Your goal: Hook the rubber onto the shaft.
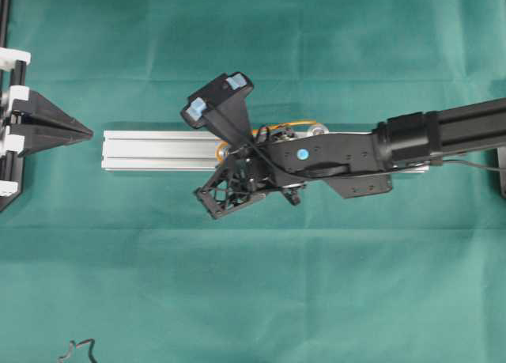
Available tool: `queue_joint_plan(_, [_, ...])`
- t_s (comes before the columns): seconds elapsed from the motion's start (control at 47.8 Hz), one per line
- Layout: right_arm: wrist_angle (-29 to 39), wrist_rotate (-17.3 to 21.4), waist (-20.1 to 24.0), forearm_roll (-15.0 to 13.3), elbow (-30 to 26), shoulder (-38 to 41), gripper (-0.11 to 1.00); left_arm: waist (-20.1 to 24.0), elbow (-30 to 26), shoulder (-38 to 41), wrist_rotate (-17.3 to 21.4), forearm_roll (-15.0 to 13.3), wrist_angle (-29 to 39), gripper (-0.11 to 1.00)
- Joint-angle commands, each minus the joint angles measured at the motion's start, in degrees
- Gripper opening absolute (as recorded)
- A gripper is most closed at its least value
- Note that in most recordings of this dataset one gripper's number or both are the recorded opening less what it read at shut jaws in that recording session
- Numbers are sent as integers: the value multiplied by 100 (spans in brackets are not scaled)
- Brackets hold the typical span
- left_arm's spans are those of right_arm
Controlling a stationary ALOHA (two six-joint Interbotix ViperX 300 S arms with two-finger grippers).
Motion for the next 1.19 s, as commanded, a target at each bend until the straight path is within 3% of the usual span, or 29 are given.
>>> queue_joint_plan(0.0, [-9, 0, 44, -9, 35, -334, 6, -9, -176, 44, -9, 9, -26, 0])
queue_joint_plan(0.523, [-9, -9, 97, -9, 554, -694, 6, -18, -185, 44, -9, 18, -26, 0])
queue_joint_plan(1.171, [-44, -220, 97, -18, 606, -729, 6, -18, -185, 53, -9, 18, -26, 0])
